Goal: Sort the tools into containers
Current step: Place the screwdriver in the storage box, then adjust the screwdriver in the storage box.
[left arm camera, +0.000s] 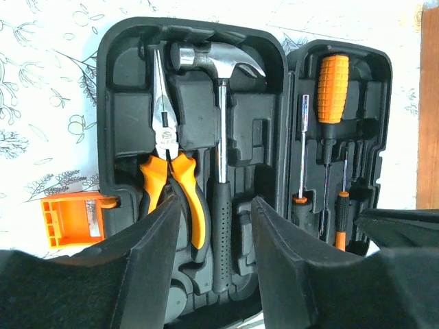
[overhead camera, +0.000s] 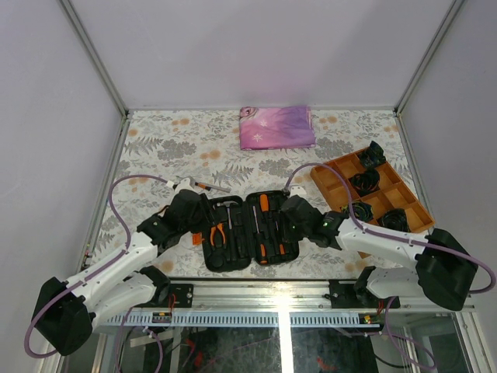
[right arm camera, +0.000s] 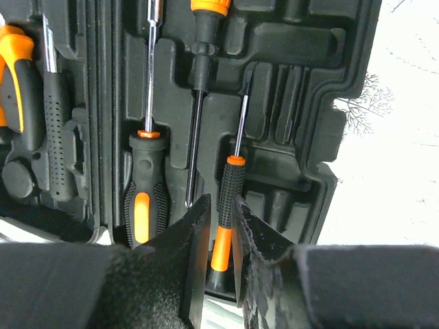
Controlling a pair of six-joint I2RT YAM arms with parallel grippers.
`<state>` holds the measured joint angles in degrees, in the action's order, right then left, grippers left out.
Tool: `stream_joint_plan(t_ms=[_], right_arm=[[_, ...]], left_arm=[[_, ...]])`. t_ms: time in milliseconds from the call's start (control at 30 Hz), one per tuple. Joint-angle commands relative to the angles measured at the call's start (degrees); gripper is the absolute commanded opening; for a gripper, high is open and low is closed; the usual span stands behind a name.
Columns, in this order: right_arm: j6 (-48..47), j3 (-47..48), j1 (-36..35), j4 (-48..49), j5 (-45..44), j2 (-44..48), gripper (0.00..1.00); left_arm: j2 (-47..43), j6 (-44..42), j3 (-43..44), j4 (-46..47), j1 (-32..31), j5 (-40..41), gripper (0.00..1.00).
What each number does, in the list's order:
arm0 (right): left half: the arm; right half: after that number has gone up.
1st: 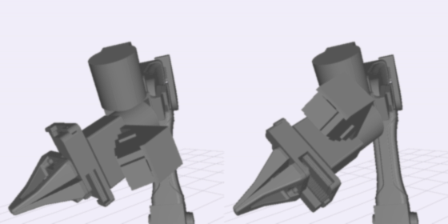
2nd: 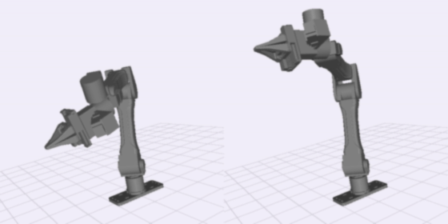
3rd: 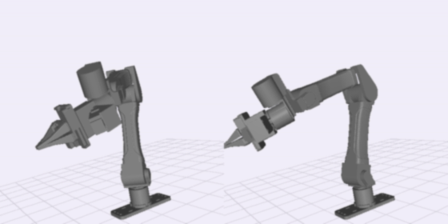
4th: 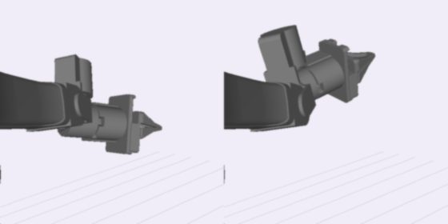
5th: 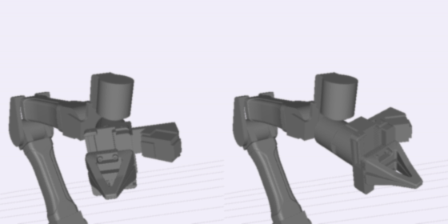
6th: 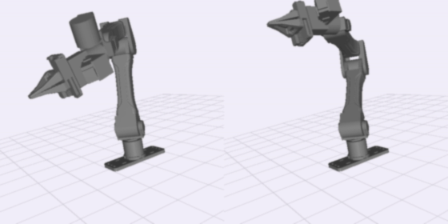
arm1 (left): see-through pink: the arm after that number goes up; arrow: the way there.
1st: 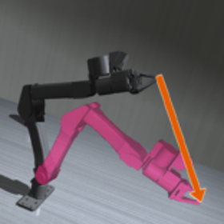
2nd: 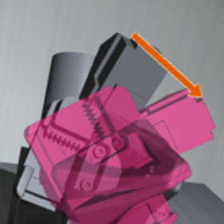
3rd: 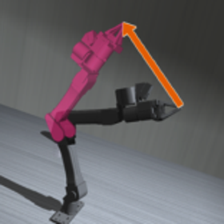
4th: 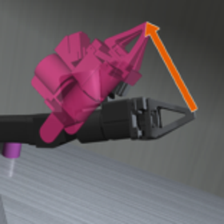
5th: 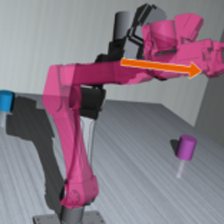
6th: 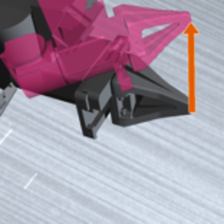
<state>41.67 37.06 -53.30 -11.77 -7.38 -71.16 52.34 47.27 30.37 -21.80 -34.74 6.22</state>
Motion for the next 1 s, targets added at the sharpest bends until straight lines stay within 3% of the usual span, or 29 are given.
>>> stream_joint_plan(t_ms=[0,567,967], right_arm=[[-0.9,3.2,-0.6,-0.9,0.4,-1.9,0.24],[-1.7,4.5,-0.6,-2.0,0.5,-6.9,0.19],[-2.8,7.8,-0.6,-9.3,1.2,-11.9,0.12]], left_arm=[[-0.1,-0.9,-0.5,2.7,0.5,-1.5,0.44],[0.4,-1.6,0.1,2.6,0.6,-1.6,0.44],[0.3,-1.8,-0.1,2.6,0.9,-1.6,0.44]])
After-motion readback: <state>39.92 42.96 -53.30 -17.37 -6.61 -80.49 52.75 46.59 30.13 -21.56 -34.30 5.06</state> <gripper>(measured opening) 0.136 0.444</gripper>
